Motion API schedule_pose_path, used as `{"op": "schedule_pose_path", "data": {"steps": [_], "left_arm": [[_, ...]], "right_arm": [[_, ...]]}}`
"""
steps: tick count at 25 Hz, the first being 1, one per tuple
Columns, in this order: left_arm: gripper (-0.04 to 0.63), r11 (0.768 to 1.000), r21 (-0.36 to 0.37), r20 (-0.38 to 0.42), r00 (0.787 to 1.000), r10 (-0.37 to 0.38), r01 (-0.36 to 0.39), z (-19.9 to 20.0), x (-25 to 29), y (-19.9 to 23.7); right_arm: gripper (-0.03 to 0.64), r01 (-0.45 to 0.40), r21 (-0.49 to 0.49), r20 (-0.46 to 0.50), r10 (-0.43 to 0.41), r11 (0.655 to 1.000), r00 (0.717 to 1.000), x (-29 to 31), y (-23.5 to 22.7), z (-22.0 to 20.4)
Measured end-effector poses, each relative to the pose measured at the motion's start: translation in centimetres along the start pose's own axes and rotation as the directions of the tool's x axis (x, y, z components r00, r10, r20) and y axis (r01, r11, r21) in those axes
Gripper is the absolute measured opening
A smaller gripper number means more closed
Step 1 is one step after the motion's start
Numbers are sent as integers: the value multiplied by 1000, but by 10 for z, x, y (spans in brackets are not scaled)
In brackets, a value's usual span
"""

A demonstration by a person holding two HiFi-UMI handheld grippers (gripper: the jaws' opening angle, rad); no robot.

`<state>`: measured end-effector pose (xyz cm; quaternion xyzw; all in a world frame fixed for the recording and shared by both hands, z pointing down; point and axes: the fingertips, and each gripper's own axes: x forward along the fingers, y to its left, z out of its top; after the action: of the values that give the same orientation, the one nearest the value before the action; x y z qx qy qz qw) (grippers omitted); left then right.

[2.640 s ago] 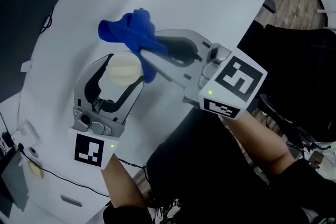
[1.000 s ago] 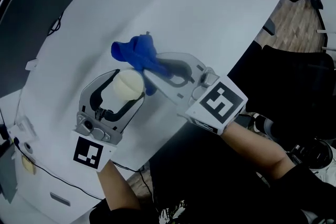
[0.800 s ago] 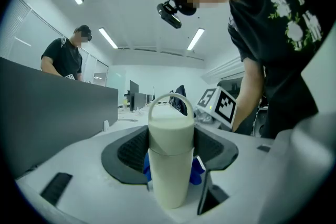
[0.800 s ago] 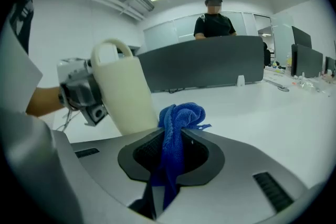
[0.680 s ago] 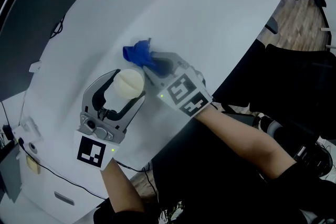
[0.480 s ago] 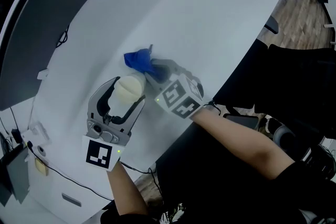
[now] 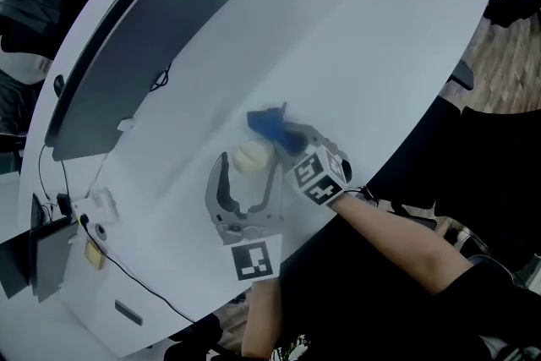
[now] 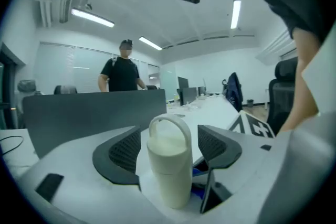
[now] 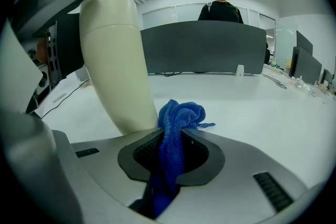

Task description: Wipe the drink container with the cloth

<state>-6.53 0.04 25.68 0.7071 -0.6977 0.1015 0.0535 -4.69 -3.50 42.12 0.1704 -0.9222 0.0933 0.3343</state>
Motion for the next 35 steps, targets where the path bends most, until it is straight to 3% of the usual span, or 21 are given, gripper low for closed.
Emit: {"op": "schedule_pose_path", "data": {"steps": [3, 4, 6, 9, 11, 13, 15, 22, 25, 28, 32, 35], "left_arm": [[299, 994, -56, -39, 995, 91, -93, -4, 5, 8], [268, 992, -75, -35, 994, 101, -104, -4, 6, 10], [268, 989, -93, -21, 993, 113, -114, -4, 6, 13], [267, 988, -106, 10, 993, 115, -113, -5, 5, 14], [268, 991, -94, 31, 994, 100, -97, -5, 5, 12], [267, 992, -90, 41, 995, 91, -87, -4, 6, 8], [267, 992, -90, 50, 995, 88, -83, -3, 7, 7], [267, 987, -140, 71, 993, 96, -85, -5, 6, 14], [265, 995, -89, 88, 994, 58, -51, -3, 7, 10], [265, 999, -36, 90, 995, 29, -26, -4, 9, 4], [265, 995, -94, 102, 995, 25, -15, -5, 11, 5], [265, 998, -60, 94, 995, 21, -15, -5, 9, 7]], "right_arm": [[49, -8, -4, 0, 8, 1000, 1000, 0, 1, -2], [49, -15, -1, -1, 15, 1000, 1000, 0, 2, -2], [51, -32, 16, 11, 32, 999, 999, -4, 2, 1], [55, -56, 62, 140, 47, 997, 989, -39, -5, 41], [55, -105, 84, 288, 76, 991, 955, -75, -8, 84], [55, -169, 72, 412, 125, 983, 903, -105, -7, 123], [55, -204, 47, 445, 162, 978, 881, -110, -4, 139], [51, -265, 152, 261, 220, 952, 940, -51, 0, 76], [49, -259, 153, 120, 243, 954, 963, -22, 0, 36], [49, -245, 119, -21, 249, 962, 968, 0, 2, 1], [49, -229, 88, -50, 234, 969, 971, 6, 3, -7], [51, -223, 68, -39, 226, 973, 973, 5, 4, -8]]}}
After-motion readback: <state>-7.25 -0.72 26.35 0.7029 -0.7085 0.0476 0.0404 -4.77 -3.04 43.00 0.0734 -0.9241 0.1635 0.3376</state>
